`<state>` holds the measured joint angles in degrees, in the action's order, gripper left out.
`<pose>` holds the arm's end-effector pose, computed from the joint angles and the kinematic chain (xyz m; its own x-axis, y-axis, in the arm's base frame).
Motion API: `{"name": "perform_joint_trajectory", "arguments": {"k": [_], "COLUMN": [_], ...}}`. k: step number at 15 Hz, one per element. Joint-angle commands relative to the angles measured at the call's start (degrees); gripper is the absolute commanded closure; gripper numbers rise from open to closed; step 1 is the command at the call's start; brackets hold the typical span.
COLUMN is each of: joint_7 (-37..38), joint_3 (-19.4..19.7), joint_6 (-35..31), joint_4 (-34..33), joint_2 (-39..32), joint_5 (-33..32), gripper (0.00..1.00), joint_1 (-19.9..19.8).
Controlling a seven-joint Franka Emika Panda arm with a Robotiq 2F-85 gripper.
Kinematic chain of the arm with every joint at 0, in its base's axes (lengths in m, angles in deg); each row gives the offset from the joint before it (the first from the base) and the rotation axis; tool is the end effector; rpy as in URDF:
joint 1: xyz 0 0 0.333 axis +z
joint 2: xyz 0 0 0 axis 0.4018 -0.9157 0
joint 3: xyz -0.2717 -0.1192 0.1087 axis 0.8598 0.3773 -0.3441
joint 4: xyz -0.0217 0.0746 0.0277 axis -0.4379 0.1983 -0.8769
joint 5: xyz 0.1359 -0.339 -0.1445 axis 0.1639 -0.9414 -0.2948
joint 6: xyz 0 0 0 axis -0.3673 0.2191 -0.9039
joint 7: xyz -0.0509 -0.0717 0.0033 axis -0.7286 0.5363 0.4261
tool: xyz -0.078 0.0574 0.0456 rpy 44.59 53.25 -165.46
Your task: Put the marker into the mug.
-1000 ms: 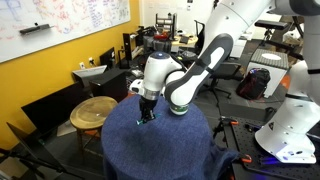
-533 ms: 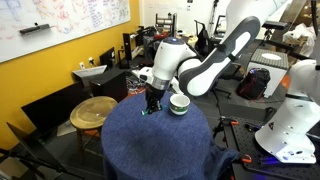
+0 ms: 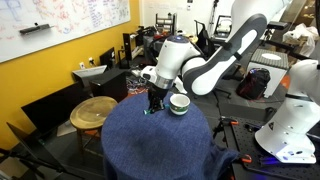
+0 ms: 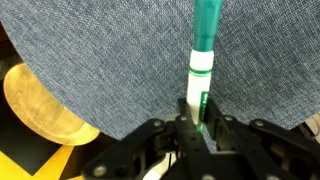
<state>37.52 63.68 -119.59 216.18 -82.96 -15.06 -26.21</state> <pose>0.5476 0.0362 0.2713 0.7477 0.6355 0.1925 0.6065 -0.7716 0.1916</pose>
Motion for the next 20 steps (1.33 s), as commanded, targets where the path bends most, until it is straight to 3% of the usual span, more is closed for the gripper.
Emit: {"name": "perform_joint_trajectory", "arguments": {"k": [1,9,14,20], "joint_7": [-0.8,3.0,6.8,7.1], "joint_3": [0.3,6.1,7.4,7.9], "joint_6": [-0.6,1.8,4.5,11.2], "joint_4": [1.6,8.4,11.8,13.4], "joint_2": [2.0,13.1,19.3,22.0], "joint_5": [-0.5,-14.0,-22.9,-25.2], "gripper": [0.95,0.95,0.95,0.95], "joint_1": [0.0,0.7,-0.5,-1.7]}}
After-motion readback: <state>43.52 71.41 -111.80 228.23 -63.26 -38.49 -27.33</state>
